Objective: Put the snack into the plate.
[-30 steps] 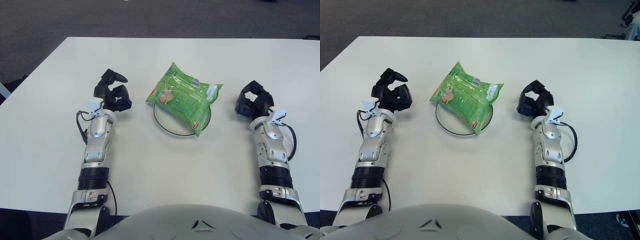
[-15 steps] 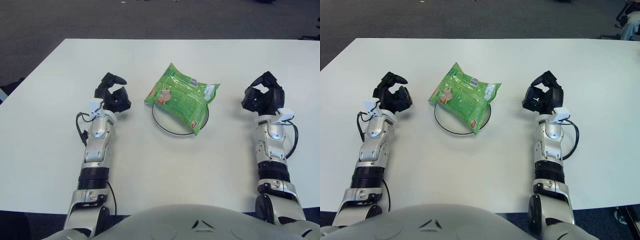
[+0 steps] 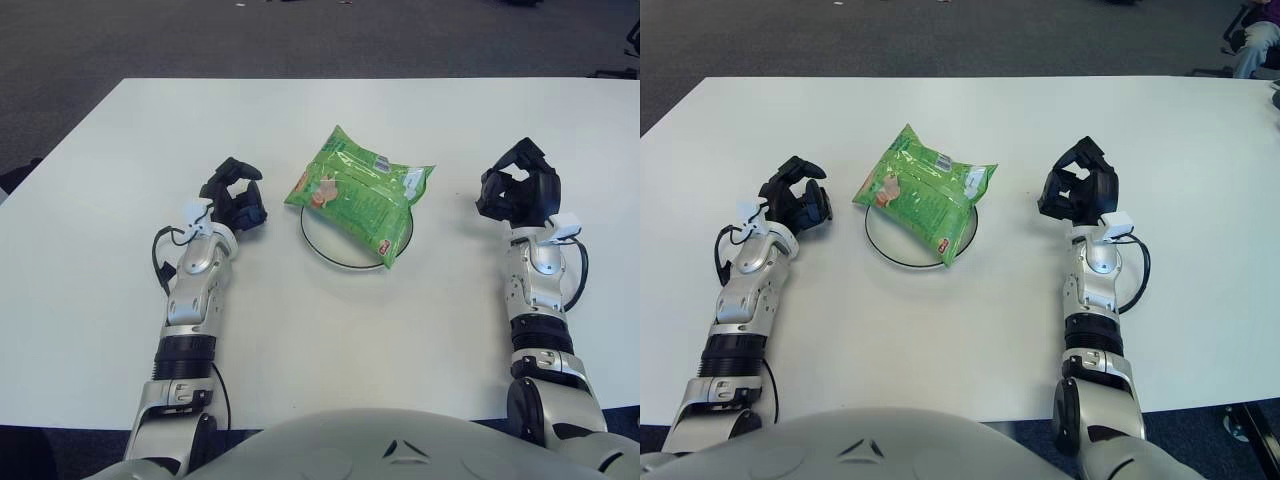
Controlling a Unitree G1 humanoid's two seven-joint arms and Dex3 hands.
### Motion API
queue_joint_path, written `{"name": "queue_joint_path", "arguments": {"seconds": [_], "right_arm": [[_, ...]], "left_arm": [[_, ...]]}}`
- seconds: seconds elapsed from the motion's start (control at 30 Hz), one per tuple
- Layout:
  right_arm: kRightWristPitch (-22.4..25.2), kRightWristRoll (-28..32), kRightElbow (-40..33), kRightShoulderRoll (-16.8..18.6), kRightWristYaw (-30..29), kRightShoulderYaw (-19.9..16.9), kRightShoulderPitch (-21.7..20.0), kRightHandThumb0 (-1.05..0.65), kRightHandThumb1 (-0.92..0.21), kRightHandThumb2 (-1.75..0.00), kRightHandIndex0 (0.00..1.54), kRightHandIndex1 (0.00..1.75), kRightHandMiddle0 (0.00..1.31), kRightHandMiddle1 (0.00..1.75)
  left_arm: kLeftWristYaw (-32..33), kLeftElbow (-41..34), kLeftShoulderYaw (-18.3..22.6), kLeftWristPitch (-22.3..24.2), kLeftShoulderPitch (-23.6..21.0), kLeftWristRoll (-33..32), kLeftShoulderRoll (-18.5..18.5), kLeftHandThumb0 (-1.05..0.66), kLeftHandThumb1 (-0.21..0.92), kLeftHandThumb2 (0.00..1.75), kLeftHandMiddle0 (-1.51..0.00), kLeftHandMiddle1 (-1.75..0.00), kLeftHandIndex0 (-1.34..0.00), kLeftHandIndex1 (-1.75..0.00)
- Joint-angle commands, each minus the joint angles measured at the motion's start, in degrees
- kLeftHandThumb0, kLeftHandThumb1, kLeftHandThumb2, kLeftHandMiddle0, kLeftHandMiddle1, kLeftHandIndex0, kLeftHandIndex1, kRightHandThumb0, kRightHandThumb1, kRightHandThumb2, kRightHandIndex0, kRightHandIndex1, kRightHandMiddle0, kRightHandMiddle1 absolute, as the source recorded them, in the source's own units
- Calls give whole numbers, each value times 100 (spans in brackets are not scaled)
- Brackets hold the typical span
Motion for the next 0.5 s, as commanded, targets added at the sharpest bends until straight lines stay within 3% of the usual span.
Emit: {"name": "queue_joint_path", "arguments": {"seconds": [0.0,0.47], "right_arm": [[-311,236,714,522,135,-20,646,-51,-24,-141,133,175,68,175],[-752,255,857,496,204,-79,667,-54,-17,-149,136,175,73,175]], "left_arm": [[-100,304,-139,146,983,-26,-365,-45,39,122,-122,-175,-55,-175],[-229,244,-310,107,958,123,-240,-46,37,124,-125,-175,-57,-175]]}}
